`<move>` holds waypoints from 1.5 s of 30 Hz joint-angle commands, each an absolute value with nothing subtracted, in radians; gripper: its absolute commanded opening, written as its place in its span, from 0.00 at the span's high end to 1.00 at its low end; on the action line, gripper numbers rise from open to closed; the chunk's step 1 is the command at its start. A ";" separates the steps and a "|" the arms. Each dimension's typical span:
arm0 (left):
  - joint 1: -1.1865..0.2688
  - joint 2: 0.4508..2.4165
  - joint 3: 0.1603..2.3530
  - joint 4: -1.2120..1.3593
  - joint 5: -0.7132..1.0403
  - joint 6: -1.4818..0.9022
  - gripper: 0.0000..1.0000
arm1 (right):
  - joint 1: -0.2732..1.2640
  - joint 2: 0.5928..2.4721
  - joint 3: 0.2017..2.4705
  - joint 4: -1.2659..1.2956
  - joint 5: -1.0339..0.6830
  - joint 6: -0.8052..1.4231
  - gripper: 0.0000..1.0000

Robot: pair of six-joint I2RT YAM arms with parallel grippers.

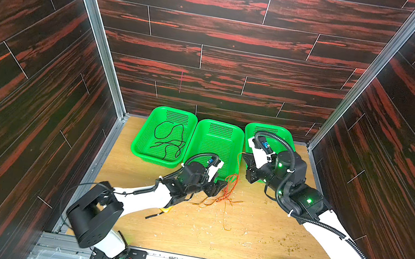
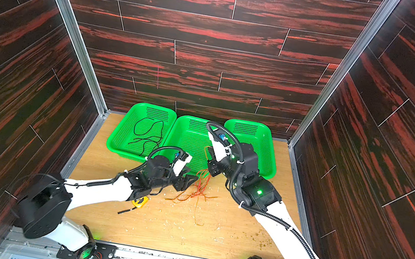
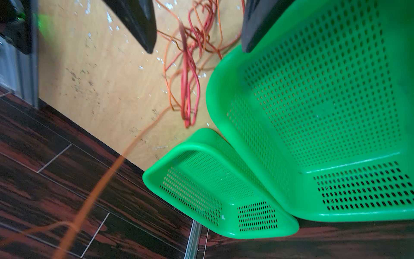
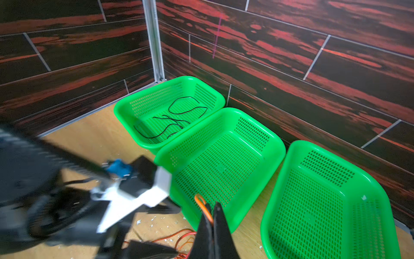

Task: Untangle the cables
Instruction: 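Pull the orange wire taut with the right gripper while left holds red wires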

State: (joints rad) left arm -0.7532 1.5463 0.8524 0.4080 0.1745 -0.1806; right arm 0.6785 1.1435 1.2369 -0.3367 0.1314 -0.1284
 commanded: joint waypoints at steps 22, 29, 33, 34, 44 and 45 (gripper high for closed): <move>-0.744 1.670 0.988 0.415 0.223 -0.136 0.92 | 0.700 1.073 1.201 -0.277 0.207 -0.172 1.00; -0.696 1.473 0.882 0.297 0.093 -0.124 1.00 | 0.644 1.023 1.170 -0.281 0.333 -0.185 1.00; -0.642 1.327 0.810 0.213 0.046 -0.124 1.00 | 0.535 0.983 1.148 -0.303 0.331 -0.146 1.00; -0.626 1.288 0.791 0.192 0.035 -0.128 1.00 | 0.506 0.973 1.141 -0.309 0.333 -0.139 1.00; -0.507 0.975 0.654 0.018 -0.016 -0.108 1.00 | 0.257 0.949 1.105 -0.359 0.365 -0.082 1.00; -0.499 0.959 0.650 0.006 -0.018 -0.106 1.00 | 0.239 0.954 1.108 -0.361 0.365 -0.078 1.00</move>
State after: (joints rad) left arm -0.5159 1.0092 0.6662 0.0792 0.0132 -0.1303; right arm 0.2806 0.9611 1.1095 -0.3489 0.3443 -0.1169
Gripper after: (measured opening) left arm 0.072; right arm 0.047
